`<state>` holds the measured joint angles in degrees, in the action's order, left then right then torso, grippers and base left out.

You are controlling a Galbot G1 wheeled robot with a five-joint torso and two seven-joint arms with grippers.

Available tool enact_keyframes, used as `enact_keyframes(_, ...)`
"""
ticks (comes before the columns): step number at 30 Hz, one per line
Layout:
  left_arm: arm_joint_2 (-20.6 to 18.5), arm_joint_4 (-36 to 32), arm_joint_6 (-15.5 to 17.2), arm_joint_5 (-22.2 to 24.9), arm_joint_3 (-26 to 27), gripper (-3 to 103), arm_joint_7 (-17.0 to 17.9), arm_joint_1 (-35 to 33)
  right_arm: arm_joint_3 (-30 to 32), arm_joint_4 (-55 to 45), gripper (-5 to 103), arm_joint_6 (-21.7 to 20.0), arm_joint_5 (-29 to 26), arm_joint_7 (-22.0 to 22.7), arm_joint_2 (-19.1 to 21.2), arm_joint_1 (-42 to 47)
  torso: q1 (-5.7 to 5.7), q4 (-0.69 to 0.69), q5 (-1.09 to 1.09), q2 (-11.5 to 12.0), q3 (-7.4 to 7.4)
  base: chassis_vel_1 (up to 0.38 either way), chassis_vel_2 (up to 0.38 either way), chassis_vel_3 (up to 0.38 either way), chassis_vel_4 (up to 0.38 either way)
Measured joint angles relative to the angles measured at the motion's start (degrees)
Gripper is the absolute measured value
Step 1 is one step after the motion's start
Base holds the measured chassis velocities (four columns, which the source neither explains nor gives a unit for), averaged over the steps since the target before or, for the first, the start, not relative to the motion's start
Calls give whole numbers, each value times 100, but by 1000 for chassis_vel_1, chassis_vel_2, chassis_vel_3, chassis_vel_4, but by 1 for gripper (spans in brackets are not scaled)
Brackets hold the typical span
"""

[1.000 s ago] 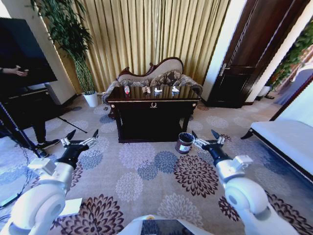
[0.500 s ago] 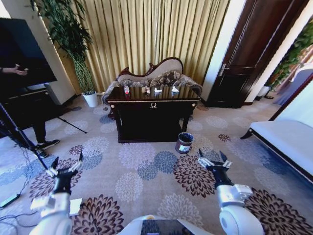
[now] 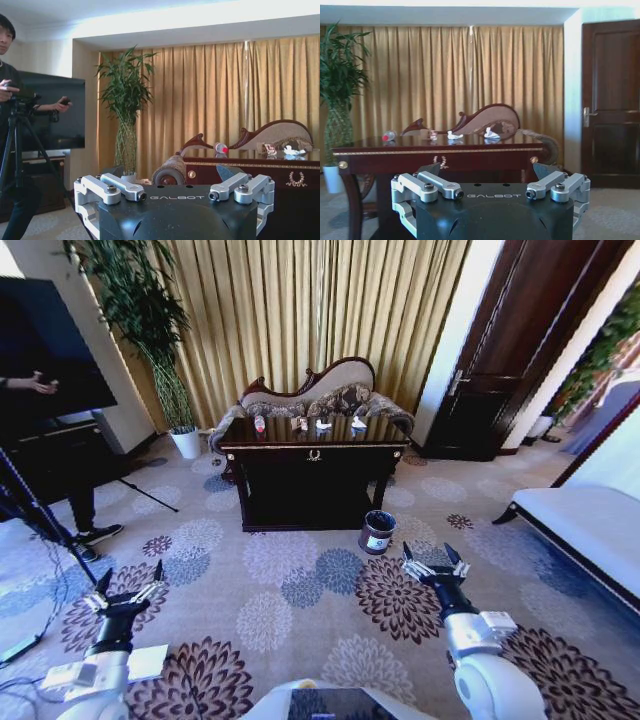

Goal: Move to the front of the table and place the trash on the table into the trash bin.

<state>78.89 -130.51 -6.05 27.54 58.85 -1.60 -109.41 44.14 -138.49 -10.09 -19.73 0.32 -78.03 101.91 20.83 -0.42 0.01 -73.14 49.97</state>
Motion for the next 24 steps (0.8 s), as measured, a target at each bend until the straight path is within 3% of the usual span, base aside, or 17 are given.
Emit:
enact_keyframes(1,0,0,0,0,0,100,0,0,0,0,100,0,0,0,0,0,0,0,0,0,0,0,0,0,0)
enact_keyframes(4,-104,-300,464,112,248,100,59,78,222,-378,100,-615,-510,163,273,-156,0,0,-2,0,0,0,0,0,0)
enact_keyframes(5,-104,-300,464,112,248,100,59,78,222,-378,100,-615,-510,163,273,-156,0,0,-2,0,0,0,0,0,0)
enact_keyframes(8,-247,-613,1035,301,536,100,76,168,326,-490,100,-904,-677,293,533,-259,0,0,0,0,0,0,0,0,0)
enact_keyframes(12,-293,-751,1276,338,629,100,78,228,316,-492,100,-1012,-674,339,564,-261,0,-1,-1,0,0,0,0,0,0)
enact_keyframes(19,-266,-932,1415,338,674,100,28,154,262,-488,100,-1408,-931,817,495,-410,1,0,-1,1,0,0,0,0,0)
enact_keyframes(24,-260,-899,1374,331,645,100,-106,112,316,-485,100,-1282,-425,906,429,-435,0,-1,-1,1,0,0,0,0,0)
